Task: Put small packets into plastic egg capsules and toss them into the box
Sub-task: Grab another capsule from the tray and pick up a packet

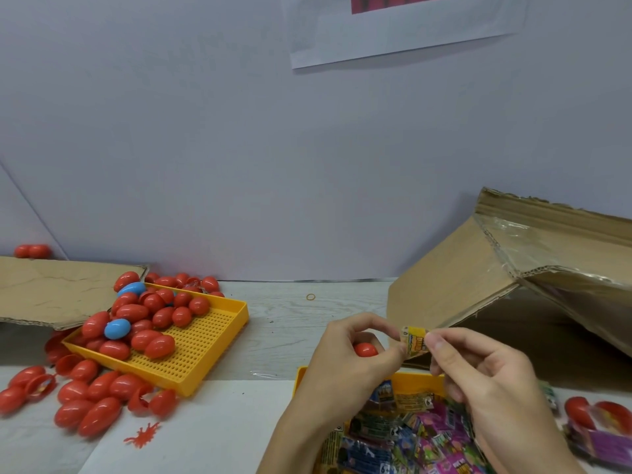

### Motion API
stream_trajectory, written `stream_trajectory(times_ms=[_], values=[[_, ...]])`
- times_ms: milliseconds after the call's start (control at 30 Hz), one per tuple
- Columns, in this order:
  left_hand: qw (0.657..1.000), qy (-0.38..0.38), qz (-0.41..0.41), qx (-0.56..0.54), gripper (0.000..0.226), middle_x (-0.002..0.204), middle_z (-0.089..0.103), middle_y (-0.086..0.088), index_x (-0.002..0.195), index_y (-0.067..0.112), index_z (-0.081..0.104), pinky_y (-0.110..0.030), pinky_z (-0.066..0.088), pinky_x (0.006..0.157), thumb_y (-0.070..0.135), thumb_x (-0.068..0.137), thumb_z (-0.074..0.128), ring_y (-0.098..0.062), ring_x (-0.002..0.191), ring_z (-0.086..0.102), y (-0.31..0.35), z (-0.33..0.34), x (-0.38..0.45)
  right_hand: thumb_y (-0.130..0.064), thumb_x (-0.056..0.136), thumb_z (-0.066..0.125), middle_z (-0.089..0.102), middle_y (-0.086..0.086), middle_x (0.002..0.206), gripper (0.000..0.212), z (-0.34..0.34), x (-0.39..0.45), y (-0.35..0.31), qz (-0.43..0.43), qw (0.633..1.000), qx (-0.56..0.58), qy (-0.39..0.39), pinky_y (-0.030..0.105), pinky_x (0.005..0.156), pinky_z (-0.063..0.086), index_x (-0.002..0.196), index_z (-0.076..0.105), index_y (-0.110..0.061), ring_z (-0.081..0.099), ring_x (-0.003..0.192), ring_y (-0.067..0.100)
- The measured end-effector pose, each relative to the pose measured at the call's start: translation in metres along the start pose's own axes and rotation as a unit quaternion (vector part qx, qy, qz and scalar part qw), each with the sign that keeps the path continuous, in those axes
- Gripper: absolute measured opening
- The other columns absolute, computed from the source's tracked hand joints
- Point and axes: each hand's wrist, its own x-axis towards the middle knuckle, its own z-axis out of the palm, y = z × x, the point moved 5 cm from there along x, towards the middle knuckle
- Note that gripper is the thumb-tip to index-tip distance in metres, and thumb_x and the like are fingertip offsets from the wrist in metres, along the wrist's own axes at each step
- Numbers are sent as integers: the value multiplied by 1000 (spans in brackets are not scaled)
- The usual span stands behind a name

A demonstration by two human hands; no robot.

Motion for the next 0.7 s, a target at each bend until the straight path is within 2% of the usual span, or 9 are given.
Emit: stream_trajectory(times_ms=[133, 367, 533, 700], values=[[1000, 3, 6, -3, 7, 56, 49, 8, 88, 30, 70, -20, 41, 51, 23, 88, 68, -6, 50, 43, -1, 0, 0, -36, 64, 66, 67, 3, 61, 22, 3, -2, -3, -1, 1000, -16, -15, 10, 46, 41, 80, 76, -26, 56, 49, 2], [1000, 9, 4, -19, 10, 54, 51, 9, 88, 23, 72, -21, 39, 51, 27, 91, 64, -5, 50, 43, -1, 0, 2, -47, 62, 65, 71, -1, 71, 28, 6, -4, -5, -16, 997, -69, -25, 10, 55, 45, 83, 75, -31, 65, 67, 4], [999, 42, 23, -8, 10, 56, 53, 11, 84, 24, 74, -16, 38, 51, 24, 90, 66, -2, 50, 44, -1, -2, 2, -49, 61, 63, 69, -3, 67, 30, 7, -4, -5, -11, 997, -67, -27, 6, 50, 40, 84, 75, -33, 60, 59, 0], [998, 43, 44, -5, 10, 58, 57, 14, 84, 29, 75, -13, 42, 55, 25, 90, 68, 1, 54, 51, 2, -2, 2, -52, 61, 64, 67, -7, 58, 32, 5, -2, -3, 4, 998, -57, -10, 10, 49, 42, 81, 77, -31, 58, 52, -3]])
